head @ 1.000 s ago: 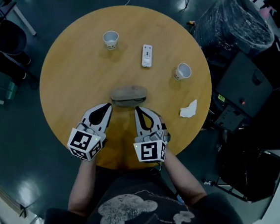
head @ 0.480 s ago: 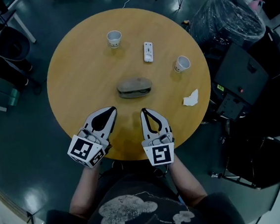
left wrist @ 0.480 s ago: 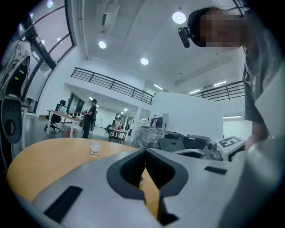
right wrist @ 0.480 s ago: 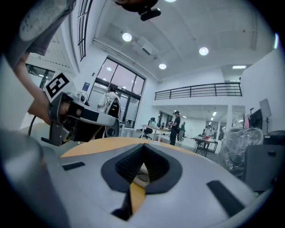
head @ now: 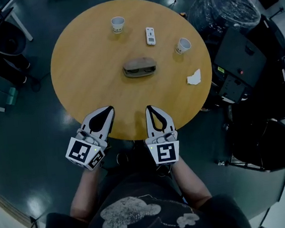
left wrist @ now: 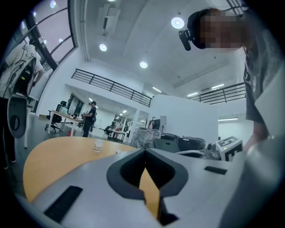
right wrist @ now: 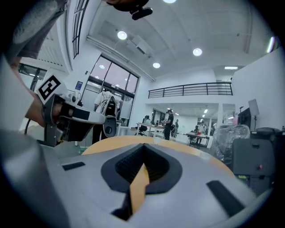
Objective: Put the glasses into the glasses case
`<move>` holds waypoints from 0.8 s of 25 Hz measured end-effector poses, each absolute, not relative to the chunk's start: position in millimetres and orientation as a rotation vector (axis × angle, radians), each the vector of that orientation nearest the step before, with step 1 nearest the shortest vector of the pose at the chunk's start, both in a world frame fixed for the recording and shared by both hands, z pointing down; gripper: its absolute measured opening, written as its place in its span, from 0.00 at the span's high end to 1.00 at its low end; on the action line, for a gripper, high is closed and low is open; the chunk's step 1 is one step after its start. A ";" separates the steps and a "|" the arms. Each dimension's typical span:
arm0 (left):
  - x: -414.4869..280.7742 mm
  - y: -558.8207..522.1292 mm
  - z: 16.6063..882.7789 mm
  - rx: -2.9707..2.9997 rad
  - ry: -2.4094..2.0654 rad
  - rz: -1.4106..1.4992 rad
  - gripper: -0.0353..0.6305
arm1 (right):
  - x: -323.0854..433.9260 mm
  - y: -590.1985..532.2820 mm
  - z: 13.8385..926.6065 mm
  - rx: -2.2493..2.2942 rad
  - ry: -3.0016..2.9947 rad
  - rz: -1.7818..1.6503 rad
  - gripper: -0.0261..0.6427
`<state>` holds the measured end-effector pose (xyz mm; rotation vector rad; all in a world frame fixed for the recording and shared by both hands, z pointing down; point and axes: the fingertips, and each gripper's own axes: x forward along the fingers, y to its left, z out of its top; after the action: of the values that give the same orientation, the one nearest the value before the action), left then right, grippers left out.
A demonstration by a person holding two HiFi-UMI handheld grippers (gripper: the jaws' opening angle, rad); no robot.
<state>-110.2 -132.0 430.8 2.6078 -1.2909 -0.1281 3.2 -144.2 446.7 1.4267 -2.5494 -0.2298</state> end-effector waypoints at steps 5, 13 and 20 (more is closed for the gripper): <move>-109.7 -99.3 433.0 2.629 -1.271 -0.147 0.94 | 7.8 -109.4 453.1 1.489 -2.563 -0.001 0.98; -82.8 -72.9 428.0 2.668 -1.244 -0.188 0.94 | 33.3 -84.2 444.5 1.567 -2.578 0.155 0.98; -53.8 -68.7 420.0 2.667 -1.257 -0.176 0.94 | 57.6 -81.0 433.4 1.534 -2.609 0.157 0.98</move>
<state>-53.8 -68.7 420.0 2.6670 -1.2573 -0.1756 57.6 -81.0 433.4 1.5336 -2.6087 0.1569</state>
